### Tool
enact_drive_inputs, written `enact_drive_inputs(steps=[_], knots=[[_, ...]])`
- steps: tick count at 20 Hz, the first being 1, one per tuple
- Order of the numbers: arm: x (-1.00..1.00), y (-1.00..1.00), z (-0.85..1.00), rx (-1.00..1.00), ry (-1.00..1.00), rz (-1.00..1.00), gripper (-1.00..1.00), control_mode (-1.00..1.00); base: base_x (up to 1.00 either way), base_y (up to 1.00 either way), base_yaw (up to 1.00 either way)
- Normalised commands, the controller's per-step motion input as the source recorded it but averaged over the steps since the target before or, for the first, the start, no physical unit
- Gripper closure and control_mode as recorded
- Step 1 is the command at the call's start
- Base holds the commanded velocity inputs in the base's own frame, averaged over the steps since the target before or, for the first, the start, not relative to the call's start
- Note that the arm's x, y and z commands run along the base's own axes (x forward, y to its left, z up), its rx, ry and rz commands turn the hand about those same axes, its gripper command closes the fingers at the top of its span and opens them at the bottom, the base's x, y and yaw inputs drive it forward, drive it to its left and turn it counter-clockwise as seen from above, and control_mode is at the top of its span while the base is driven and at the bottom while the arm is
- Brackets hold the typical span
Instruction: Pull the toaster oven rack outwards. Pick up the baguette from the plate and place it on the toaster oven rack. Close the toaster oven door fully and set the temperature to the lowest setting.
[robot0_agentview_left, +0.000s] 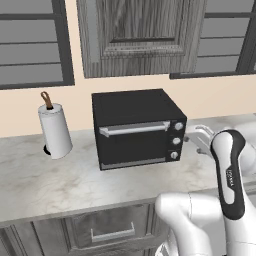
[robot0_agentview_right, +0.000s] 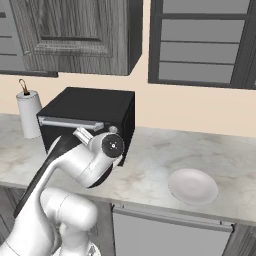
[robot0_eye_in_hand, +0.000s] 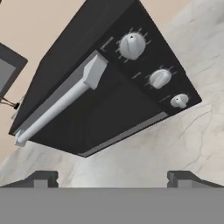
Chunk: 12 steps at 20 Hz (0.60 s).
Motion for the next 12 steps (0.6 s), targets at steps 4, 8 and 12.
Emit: enact_drive_inputs(steps=[4, 8, 12], knots=[[0.16, -0.18, 0.0, 0.0, 0.0, 0.01, -1.0, -1.0, 0.0, 0.0, 0.0], [0.34, -0.44, 0.0, 0.0, 0.0, 0.0, -1.0, -1.0, 0.0, 0.0, 0.0], [0.19, -0.43, -0.02, -0.01, -0.04, 0.08, -1.0, -1.0, 0.0, 0.0, 0.0]])
